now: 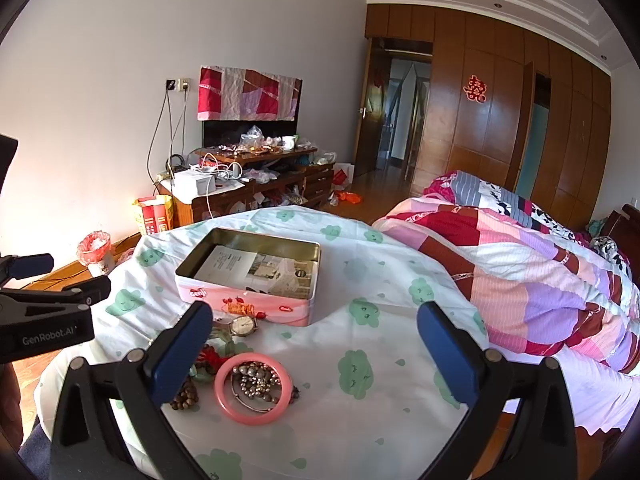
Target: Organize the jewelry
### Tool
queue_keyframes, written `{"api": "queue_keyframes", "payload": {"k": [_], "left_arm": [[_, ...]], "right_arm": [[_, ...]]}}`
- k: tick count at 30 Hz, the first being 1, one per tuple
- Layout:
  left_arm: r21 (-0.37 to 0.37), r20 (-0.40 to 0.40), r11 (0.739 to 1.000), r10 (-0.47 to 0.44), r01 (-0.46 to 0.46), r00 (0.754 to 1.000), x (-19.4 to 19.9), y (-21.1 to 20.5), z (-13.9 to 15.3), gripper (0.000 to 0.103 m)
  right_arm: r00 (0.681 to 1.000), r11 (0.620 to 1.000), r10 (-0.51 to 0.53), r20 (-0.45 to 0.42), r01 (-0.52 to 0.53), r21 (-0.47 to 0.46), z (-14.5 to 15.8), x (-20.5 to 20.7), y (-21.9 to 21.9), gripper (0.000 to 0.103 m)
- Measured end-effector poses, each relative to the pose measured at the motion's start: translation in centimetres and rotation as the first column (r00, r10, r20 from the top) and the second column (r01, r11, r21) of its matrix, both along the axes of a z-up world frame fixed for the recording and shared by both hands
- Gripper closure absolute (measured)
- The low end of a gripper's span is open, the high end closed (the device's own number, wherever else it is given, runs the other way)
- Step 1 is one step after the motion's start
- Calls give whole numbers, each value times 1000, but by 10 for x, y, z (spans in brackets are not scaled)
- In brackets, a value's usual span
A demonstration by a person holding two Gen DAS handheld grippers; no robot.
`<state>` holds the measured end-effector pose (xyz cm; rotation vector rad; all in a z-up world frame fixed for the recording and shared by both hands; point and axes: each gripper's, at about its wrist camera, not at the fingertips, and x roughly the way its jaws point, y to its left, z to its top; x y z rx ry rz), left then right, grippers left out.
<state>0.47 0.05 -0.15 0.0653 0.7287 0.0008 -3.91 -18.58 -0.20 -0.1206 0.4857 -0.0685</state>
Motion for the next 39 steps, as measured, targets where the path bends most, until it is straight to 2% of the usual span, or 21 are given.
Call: {"api": "queue_keyframes", "payload": {"k": [39], "left_arm": [[1,1,1000,-4,4,1000,0,-1,-2,19]], "right_arm": [[1000,1000,-1,-7,1,3,-1,1,1,0]]}}
